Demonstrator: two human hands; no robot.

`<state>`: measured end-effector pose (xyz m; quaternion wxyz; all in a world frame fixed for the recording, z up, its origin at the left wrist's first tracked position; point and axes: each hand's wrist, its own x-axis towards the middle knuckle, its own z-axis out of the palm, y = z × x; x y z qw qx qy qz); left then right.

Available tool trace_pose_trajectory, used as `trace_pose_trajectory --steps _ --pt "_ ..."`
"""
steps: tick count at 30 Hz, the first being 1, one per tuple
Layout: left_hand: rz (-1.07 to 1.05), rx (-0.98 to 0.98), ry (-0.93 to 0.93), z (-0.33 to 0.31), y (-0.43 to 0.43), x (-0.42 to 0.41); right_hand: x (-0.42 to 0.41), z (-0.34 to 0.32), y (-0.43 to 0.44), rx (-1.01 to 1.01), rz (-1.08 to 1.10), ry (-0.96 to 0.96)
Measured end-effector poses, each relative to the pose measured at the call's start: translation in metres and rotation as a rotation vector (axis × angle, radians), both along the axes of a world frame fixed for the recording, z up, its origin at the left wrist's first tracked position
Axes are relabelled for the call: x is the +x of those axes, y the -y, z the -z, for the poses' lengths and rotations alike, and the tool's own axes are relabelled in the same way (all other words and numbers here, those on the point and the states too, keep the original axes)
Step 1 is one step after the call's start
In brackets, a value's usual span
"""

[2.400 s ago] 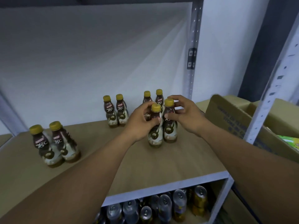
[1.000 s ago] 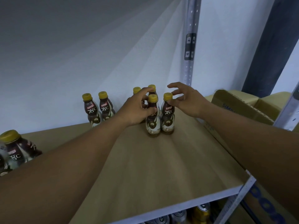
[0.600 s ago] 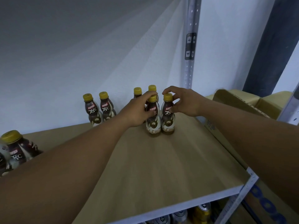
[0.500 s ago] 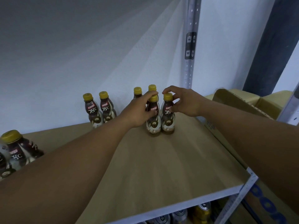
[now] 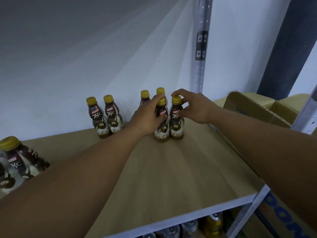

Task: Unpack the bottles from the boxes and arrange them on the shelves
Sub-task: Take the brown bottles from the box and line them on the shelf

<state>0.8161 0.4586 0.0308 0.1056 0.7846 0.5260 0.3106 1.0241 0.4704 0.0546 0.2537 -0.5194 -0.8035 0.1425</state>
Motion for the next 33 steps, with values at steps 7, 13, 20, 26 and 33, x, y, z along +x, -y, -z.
trace_pose_trajectory --steps 7,13,20,26,33 --pt "-0.038 0.032 0.014 0.003 0.0 -0.002 -0.001 0.006 -0.001 0.023 0.018 -0.013" --pt "-0.037 0.025 -0.005 0.003 -0.001 -0.004 0.0 0.008 -0.003 0.042 0.029 -0.021" --pt "0.036 -0.05 -0.024 -0.003 -0.001 -0.008 0.005 0.009 -0.006 -0.005 -0.039 -0.059" --pt "0.045 -0.081 0.081 0.0 0.0 -0.014 0.007 0.009 -0.008 -0.027 -0.017 -0.092" --pt "0.035 -0.06 0.087 0.004 -0.002 -0.016 0.009 0.014 -0.01 -0.037 -0.034 -0.11"
